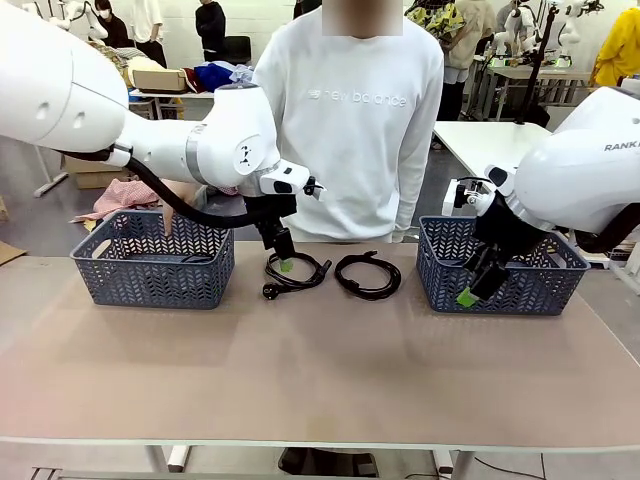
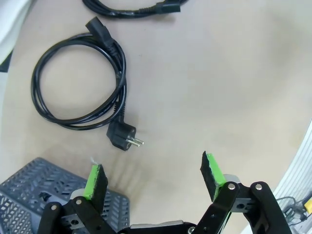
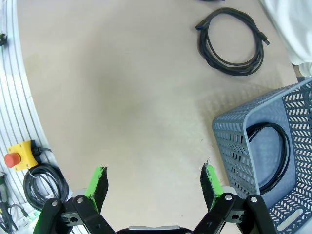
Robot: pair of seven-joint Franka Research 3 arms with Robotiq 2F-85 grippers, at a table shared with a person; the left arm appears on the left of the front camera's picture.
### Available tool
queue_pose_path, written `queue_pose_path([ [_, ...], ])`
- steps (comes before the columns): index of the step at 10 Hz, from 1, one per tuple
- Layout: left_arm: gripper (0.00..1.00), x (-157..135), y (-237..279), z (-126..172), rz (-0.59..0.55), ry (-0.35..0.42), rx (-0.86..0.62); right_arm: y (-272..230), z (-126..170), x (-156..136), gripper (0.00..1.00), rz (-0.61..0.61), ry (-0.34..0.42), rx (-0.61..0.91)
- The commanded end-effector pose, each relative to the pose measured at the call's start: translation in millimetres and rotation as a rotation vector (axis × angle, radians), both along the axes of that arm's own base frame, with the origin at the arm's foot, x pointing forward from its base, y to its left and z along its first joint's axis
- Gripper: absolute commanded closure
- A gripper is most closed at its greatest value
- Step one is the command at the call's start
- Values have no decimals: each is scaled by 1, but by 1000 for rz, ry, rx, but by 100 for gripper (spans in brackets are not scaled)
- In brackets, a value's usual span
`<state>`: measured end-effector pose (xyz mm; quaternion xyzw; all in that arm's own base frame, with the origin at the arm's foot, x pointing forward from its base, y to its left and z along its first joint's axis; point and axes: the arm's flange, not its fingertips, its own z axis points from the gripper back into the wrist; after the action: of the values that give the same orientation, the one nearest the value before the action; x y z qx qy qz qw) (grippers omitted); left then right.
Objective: Organize the cables according to human instructions.
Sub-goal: Pick up a bundle of cables and place it in the basket indicated by the human.
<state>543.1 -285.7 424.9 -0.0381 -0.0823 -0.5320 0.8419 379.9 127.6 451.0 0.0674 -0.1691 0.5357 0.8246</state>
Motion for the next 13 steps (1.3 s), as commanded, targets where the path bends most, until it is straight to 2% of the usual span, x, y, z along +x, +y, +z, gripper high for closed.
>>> queue_pose_path([
  [1, 0, -4, 2, 0, 1, -5, -1, 1, -1, -1, 0, -8, -2, -4],
  [7, 0, -1, -3, 1, -5, 1, -3, 1, -1, -1, 0, -8, -2, -4],
  [10, 0, 22, -27, -8, 64, -11, -22, 1, -1, -1, 0, -8, -2, -4],
  [13, 0, 53, -54, -29, 85, 18, 22, 1, -1, -1, 0, -8, -2, -4],
])
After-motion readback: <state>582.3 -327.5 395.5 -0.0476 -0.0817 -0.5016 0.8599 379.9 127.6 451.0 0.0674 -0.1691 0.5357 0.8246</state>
